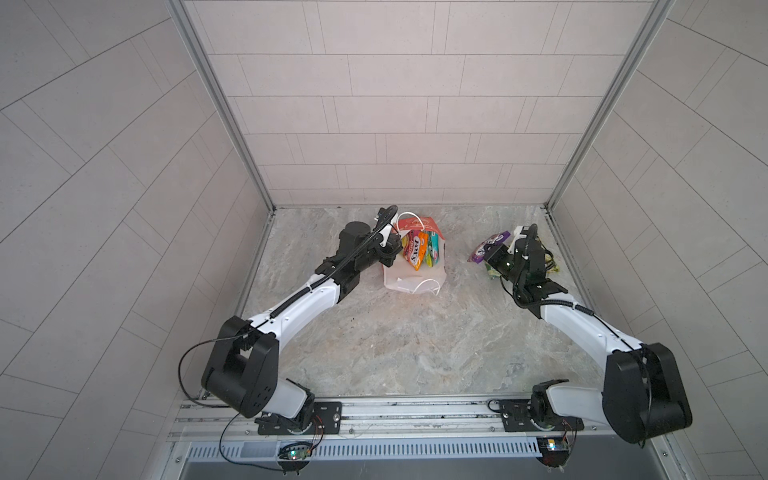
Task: Take the snacks out of the paper bag
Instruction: Place the snack at the top-center of the table.
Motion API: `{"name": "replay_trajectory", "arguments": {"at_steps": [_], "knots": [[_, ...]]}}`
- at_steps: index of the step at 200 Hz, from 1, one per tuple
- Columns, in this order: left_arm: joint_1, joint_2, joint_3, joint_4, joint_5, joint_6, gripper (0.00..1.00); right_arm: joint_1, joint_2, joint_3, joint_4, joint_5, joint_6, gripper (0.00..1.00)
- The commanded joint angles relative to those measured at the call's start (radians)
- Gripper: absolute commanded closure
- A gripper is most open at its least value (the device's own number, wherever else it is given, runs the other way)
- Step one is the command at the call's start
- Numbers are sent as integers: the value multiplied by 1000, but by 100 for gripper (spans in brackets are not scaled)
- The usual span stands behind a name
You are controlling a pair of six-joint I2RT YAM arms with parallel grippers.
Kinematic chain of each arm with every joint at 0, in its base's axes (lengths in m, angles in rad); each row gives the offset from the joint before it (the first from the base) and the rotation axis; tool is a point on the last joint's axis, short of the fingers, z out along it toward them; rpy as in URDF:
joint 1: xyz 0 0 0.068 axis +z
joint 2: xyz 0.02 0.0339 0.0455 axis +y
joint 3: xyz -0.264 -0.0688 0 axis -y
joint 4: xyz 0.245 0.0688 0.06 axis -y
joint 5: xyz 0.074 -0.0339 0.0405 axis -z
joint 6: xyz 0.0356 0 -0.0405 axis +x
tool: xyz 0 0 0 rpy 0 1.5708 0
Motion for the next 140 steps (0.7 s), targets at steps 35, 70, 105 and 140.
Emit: {"name": "replay_trajectory", "arguments": {"at_steps": [35, 70, 105, 140], "knots": [[9, -9, -19, -9, -41, 5, 100, 76, 126, 64, 94, 134, 196, 100], [10, -26, -21, -22, -68, 11, 100, 113, 204, 95, 99, 134, 229, 100], [8, -36, -23, -27, -68, 12, 100, 128, 270, 78, 148, 136, 287, 98], [9, -30, -19, -26, -66, 12, 100, 143, 291, 29, 203, 196, 362, 92]]}}
